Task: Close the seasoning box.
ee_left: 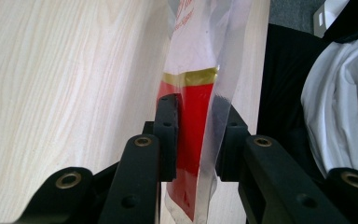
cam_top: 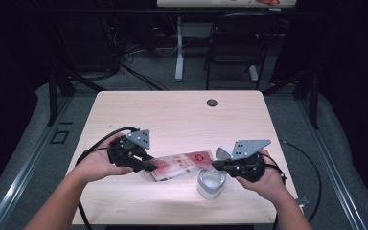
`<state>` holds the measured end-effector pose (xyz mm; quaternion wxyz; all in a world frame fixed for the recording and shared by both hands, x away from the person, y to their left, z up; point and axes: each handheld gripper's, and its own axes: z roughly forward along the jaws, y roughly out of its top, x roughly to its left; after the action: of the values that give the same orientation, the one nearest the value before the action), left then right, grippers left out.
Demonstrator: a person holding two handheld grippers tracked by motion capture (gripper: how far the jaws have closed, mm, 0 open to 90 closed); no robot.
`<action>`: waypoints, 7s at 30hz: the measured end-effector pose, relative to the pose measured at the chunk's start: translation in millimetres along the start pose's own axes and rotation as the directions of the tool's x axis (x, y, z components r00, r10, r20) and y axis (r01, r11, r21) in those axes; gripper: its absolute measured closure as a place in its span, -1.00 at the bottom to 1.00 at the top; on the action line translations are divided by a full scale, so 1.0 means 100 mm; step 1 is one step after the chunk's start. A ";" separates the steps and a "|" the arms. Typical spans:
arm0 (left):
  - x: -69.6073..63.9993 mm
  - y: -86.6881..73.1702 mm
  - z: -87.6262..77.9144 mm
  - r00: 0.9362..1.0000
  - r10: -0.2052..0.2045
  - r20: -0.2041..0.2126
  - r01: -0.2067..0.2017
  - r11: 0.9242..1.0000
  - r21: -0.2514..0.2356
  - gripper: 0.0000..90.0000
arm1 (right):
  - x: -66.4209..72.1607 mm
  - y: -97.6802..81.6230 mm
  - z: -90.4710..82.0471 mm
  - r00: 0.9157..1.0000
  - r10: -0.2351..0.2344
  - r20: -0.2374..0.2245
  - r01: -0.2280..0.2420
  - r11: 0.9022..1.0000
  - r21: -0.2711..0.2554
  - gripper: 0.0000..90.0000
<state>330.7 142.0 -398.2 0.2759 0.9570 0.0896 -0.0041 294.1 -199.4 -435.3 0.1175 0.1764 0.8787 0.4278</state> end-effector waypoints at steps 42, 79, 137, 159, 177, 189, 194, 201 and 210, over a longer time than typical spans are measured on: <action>0.04 -0.19 0.03 0.998 -0.044 -0.048 0.042 0.998 -0.052 0.68 | 0.01 0.62 -0.06 0.991 -0.135 -0.014 0.135 0.974 0.184 1.00; 0.09 -0.83 0.46 0.982 -0.170 -0.083 0.157 0.978 -0.140 0.68 | 0.08 0.80 0.54 0.968 -0.251 -0.008 0.241 0.918 0.315 1.00; 0.09 -0.96 0.66 0.968 -0.235 -0.091 0.221 0.964 -0.149 0.57 | 0.14 0.89 0.61 0.965 -0.261 -0.028 0.259 0.929 0.264 0.98; 0.07 -1.03 0.58 0.960 -0.258 -0.105 0.238 0.956 -0.172 0.49 | 0.17 0.95 0.64 0.967 -0.252 -0.044 0.255 0.942 0.218 0.96; 0.04 -1.10 0.55 0.957 -0.263 -0.118 0.241 0.955 -0.175 0.53 | 0.24 1.04 0.70 0.969 -0.240 -0.066 0.248 0.952 0.181 0.97; 0.04 -1.07 0.60 0.958 -0.246 -0.146 0.222 0.962 -0.161 0.68 | 0.27 1.09 0.72 0.965 -0.256 -0.066 0.264 0.948 0.181 1.00; 0.05 -1.03 0.64 0.957 -0.247 -0.151 0.222 0.961 -0.164 0.69 | 0.27 1.13 0.69 0.964 -0.260 -0.059 0.266 0.948 0.175 1.00; 0.07 -1.03 0.75 0.957 -0.260 -0.128 0.241 0.959 -0.147 0.65 | 0.29 1.16 0.73 0.962 -0.267 -0.050 0.271 0.946 0.179 1.00; 0.10 -1.12 0.66 0.947 -0.303 -0.111 0.278 0.941 -0.192 0.53 | 0.26 1.18 0.77 0.968 -0.244 -0.059 0.251 0.956 0.151 0.91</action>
<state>323.9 201.4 -513.7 0.3477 0.9034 0.2490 0.0297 322.2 -66.6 -390.1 0.1385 0.0653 0.9270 0.3424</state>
